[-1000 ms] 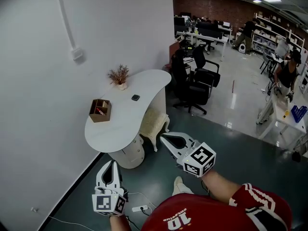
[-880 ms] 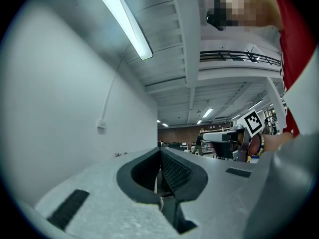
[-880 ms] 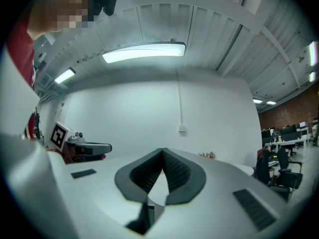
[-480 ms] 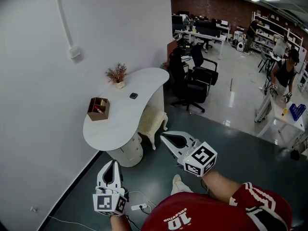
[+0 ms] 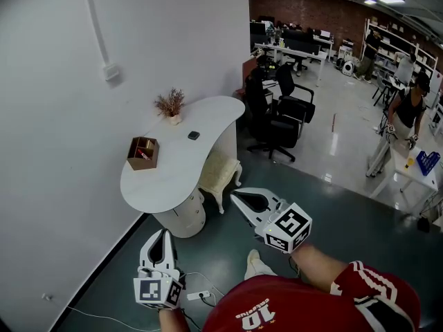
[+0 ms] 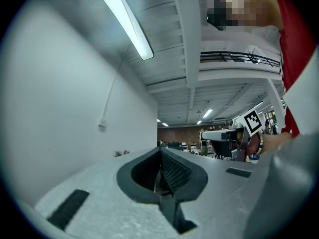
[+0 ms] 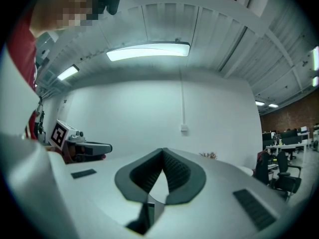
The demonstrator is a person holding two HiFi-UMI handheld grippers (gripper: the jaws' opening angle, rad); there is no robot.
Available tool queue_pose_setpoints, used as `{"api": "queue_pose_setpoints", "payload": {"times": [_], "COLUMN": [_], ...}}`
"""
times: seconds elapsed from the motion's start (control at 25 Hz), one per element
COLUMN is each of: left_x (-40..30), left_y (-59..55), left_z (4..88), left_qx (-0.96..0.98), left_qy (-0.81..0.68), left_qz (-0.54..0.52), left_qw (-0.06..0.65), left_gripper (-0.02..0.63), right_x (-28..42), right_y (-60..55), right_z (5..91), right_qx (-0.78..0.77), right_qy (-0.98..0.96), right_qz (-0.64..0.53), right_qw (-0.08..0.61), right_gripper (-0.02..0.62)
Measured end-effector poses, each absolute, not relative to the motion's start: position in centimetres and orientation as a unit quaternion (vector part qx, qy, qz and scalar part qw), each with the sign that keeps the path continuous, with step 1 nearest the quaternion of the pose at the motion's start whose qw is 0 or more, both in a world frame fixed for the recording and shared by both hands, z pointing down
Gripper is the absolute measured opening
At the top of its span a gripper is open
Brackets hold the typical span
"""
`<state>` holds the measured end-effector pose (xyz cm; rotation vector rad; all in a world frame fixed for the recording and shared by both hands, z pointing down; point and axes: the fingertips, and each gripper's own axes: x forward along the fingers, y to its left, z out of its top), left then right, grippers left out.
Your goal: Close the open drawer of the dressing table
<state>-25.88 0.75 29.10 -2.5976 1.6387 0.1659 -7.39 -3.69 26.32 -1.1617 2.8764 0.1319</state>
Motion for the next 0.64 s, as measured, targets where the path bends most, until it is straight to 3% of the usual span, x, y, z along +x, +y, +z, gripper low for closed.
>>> {"api": "queue_pose_setpoints", "payload": {"times": [0.64], "left_x": [-25.15], "left_y": [0.95], "left_z": [30.23], "left_qx": [-0.849], "left_qy": [0.525], "left_qz": [0.052], "left_qw": [0.033], "left_gripper": [0.0], "right_x": [-7.08], "right_y": [-3.26], "right_z": [27.12], "right_qx": [-0.376], "right_qy": [0.926], "right_qz": [0.042], "right_qw": [0.012], "right_gripper": [0.003]}}
